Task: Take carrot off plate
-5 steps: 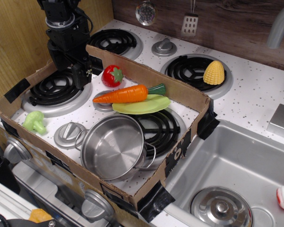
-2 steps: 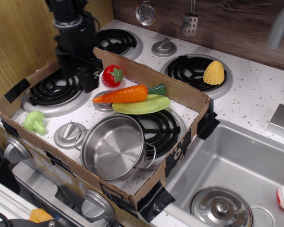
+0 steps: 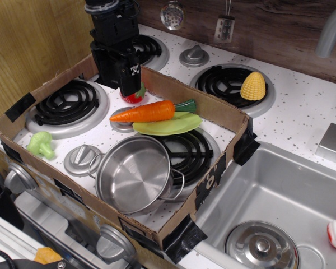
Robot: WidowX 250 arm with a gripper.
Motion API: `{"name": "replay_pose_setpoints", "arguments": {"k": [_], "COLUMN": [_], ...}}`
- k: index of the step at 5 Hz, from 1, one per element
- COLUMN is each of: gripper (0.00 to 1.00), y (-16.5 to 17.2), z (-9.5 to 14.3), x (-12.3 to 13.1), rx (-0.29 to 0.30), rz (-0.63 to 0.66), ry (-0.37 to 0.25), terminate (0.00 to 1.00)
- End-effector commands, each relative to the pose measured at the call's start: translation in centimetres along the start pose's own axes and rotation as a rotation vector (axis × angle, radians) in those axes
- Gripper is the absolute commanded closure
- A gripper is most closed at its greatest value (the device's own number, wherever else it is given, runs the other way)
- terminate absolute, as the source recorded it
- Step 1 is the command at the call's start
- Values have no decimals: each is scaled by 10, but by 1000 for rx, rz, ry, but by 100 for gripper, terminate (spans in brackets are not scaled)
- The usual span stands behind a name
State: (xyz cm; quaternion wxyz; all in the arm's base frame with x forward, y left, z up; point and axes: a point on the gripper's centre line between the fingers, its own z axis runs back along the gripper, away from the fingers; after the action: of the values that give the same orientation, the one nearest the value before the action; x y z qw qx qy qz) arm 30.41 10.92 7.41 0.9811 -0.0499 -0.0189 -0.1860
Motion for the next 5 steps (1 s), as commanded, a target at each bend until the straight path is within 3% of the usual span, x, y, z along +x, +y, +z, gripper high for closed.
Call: {"name": "replay_pose_setpoints", "arguments": {"k": [1, 2, 3, 5], "gripper": [0, 0, 0, 0], "y": [-7, -13, -16, -21], "z": [-3, -17, -25, -45], "x": [23, 28, 32, 31], "rx": [-46, -47, 4, -32], "rz": [-49, -66, -69, -54], "ry": [-25, -28, -50, -60], "terminate": [0, 0, 0, 0]}}
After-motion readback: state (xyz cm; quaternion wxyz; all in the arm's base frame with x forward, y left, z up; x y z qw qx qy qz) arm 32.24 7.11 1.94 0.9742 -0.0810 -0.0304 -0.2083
